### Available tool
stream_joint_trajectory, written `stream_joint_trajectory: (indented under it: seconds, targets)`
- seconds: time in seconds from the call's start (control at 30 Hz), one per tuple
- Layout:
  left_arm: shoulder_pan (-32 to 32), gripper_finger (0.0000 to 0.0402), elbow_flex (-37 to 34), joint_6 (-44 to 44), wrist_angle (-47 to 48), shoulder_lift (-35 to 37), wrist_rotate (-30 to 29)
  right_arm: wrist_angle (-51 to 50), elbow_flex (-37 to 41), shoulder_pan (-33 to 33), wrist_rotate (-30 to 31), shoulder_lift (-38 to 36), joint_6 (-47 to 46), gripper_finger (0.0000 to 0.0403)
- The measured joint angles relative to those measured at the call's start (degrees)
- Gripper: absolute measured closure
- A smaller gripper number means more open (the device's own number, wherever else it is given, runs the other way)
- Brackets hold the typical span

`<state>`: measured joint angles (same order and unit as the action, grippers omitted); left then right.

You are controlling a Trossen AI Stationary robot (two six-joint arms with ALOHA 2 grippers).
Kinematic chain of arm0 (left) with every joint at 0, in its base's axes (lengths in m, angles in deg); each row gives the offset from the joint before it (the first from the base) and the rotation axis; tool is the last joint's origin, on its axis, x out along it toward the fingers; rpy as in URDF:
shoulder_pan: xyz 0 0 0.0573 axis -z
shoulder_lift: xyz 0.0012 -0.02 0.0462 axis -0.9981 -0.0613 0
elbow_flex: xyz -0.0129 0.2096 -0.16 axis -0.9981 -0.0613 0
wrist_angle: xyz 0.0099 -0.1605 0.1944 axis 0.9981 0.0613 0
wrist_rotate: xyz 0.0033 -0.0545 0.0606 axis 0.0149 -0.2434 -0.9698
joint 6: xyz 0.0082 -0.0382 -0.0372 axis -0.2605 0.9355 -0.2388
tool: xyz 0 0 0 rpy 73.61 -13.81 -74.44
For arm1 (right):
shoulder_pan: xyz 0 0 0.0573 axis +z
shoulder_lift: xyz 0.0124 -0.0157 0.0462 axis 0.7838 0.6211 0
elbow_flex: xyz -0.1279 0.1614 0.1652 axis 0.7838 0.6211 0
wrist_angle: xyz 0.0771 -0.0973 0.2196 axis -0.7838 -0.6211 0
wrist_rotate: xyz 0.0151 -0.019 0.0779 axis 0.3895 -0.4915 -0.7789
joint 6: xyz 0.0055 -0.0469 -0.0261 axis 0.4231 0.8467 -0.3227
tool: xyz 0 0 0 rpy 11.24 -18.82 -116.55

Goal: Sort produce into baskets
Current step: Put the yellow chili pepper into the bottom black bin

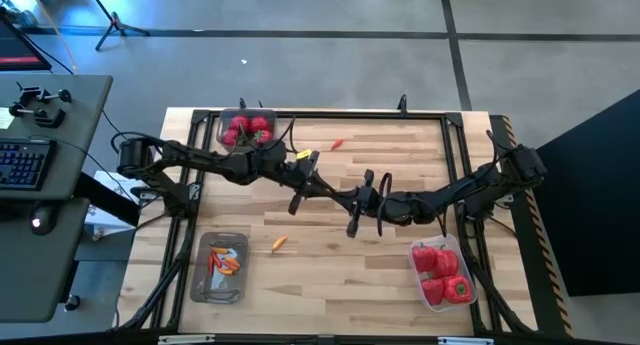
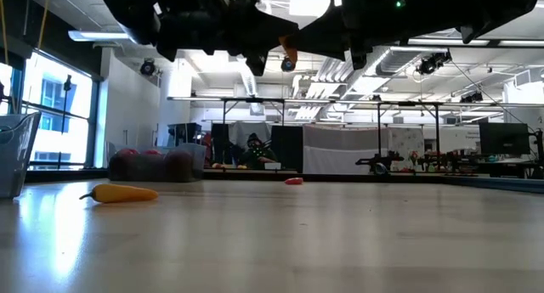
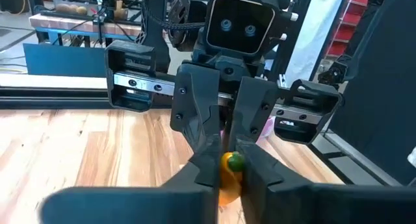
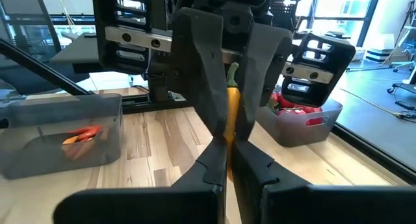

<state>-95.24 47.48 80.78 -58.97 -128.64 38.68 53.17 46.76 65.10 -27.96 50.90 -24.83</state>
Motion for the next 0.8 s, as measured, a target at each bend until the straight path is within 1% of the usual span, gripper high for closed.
stream_joint_trajectory:
  seconds: [0.07,0.17,0.33,0.43,0.5,0.6,0.7,0.8]
  targets:
    - [-0.35,0.0393,-0.02,0.04,0.00,-0.02,0.31,-0.22,0.00,0.00,0.04,0.00,-0.25,0.0392]
    - [-1.42,0.0395,-0.06,0.14,0.30,0.04,2.08,-1.82,-0.09,-0.02,0.32,-0.02,-1.74,0.0364]
    - [-2.85,0.0399,-0.07,0.27,1.18,1.08,5.99,-5.92,-0.09,-0.02,0.37,-0.02,-7.29,0.0284]
    - [-3.22,0.0399,-0.07,0.16,5.57,2.95,9.57,-8.48,-0.09,-0.01,0.32,-0.02,-10.27,0.0238]
    - [-3.14,0.0400,-0.07,-1.32,12.44,5.22,11.82,-11.02,-0.09,-0.02,0.28,-0.02,-10.64,0.0217]
    - [-2.13,0.0400,-0.07,-5.55,27.39,10.25,12.03,-15.17,-0.07,-0.07,0.26,-0.02,-11.72,0.0199]
    - [0.26,0.0401,-0.07,-8.40,43.36,15.69,7.99,-18.89,-0.07,-0.69,0.19,-0.02,-13.43,0.0195]
    - [4.64,0.0401,-0.09,-6.97,58.04,21.21,1.61,-20.68,-0.07,-1.35,-0.11,-0.02,-13.71,0.0195]
